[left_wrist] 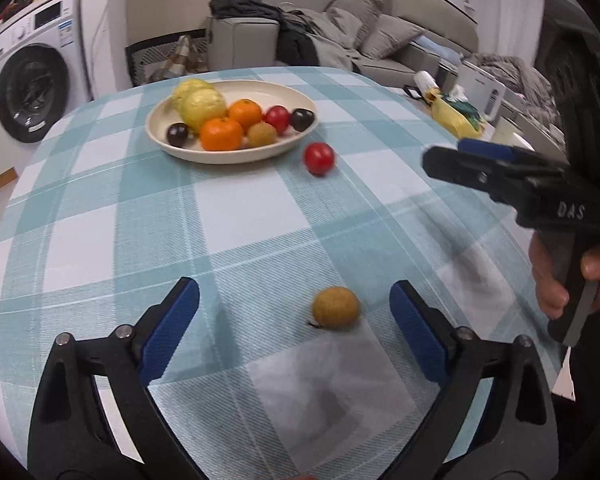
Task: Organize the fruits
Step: 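Move left gripper to the second small brown fruit and close on it, then carry the brown fruit toward the plate with left gripper while right gripper grasps the red tomato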
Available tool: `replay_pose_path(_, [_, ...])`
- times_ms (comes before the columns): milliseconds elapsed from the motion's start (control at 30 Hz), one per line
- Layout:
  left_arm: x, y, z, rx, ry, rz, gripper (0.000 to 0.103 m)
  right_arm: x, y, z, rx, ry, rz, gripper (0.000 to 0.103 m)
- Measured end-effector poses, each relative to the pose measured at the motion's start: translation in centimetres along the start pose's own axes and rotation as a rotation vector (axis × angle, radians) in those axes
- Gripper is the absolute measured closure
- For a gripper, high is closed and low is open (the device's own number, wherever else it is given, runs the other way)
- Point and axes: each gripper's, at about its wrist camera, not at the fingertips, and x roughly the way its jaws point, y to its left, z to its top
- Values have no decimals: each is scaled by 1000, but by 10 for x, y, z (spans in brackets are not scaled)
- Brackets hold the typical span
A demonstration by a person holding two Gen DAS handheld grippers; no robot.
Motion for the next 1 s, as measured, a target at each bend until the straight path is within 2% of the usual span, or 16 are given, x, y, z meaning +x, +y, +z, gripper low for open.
replay_pose_path(133, [4,-10,-2,35,29,-47,23,0,0,0,10,4,4,0])
replay_pose_path(267, [11,-14,-4,43,59,-73,51,-1,-1,0,15,-12,4,0])
replay_pose_path(333, [13,-13,-5,38,69,-79,60,-1,-1,1,20,-12,4,0])
replay_pose_path(400, [15,-12,-5,38,68,-97,74,0,-2,1,19,-12,2,0])
replay_pose_path(433, [15,-12,-5,41,67,-103,76,0,-2,1,20,-12,2,0])
replay_pose_path(700, [11,-1,2,12,31,-140,79,6,-8,1,49,-5,16,0])
replay_pose_path(1000, [0,29,25,-66,-98,-66,79,21,-6,6,53,37,57,0])
